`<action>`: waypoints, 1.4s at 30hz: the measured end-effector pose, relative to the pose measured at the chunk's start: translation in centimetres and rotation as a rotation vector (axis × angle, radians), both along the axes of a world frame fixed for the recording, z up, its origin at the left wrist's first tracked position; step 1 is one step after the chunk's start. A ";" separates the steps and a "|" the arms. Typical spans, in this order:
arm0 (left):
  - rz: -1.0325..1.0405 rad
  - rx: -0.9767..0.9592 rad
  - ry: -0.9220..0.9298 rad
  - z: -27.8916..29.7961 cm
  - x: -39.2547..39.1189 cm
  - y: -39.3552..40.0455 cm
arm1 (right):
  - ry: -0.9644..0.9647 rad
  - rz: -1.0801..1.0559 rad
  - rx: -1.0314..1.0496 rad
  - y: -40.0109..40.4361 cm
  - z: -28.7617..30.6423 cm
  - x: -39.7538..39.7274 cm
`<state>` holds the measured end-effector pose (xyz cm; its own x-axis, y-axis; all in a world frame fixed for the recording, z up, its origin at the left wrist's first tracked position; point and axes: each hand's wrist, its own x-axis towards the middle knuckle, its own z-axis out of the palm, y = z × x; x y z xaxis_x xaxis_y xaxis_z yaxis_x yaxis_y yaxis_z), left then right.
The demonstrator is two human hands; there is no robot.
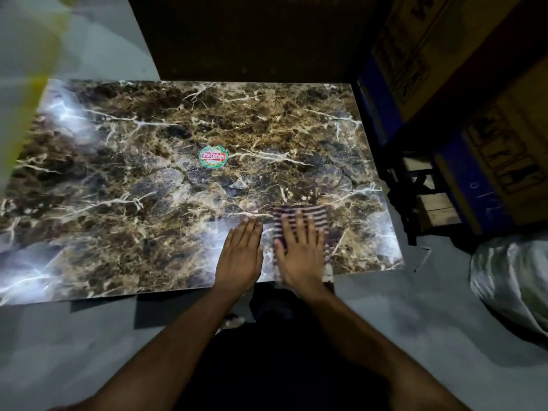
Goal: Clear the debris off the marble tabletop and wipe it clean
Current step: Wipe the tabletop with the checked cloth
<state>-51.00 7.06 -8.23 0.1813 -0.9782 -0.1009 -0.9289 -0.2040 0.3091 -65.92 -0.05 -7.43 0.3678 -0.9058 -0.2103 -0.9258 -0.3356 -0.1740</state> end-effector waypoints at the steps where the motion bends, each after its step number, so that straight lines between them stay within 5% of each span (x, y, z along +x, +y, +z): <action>1: 0.010 -0.001 0.009 0.0 -0.3 -0.1 | -0.013 0.059 0.006 0.8 0.0 0.6; 4: 0.024 0.001 0.037 0.2 -1.1 -0.5 | -0.048 0.159 0.002 -1.9 0.1 1.0; 11: 0.002 -0.002 0.054 0.2 -2.0 -1.5 | 0.011 -0.140 -0.061 -3.9 -0.1 -7.2; 18: 0.043 -0.024 0.016 -0.1 -2.4 -7.0 | -0.081 0.161 -0.011 -8.5 -0.3 -1.0; 25: 0.100 0.004 -0.005 0.5 -1.0 -12.9 | -0.035 -0.168 -0.046 -12.3 0.3 -4.6; 33: 0.152 0.011 -0.016 0.7 0.3 -18.8 | -0.101 0.229 0.000 -20.9 -0.8 2.7; 38: 0.148 0.001 -0.029 0.4 1.6 -22.1 | -0.052 -0.117 -0.005 -24.2 -0.4 1.1; 42: 0.178 0.011 -0.025 0.3 1.7 -24.1 | -0.052 -0.011 -0.017 -22.4 -0.4 2.2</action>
<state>-49.28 -17.00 -7.92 0.3543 -0.9293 -0.1044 -0.8852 -0.3693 0.2830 -63.76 -22.48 -7.81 0.3683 -0.9130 -0.1756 -0.9191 -0.3291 -0.2167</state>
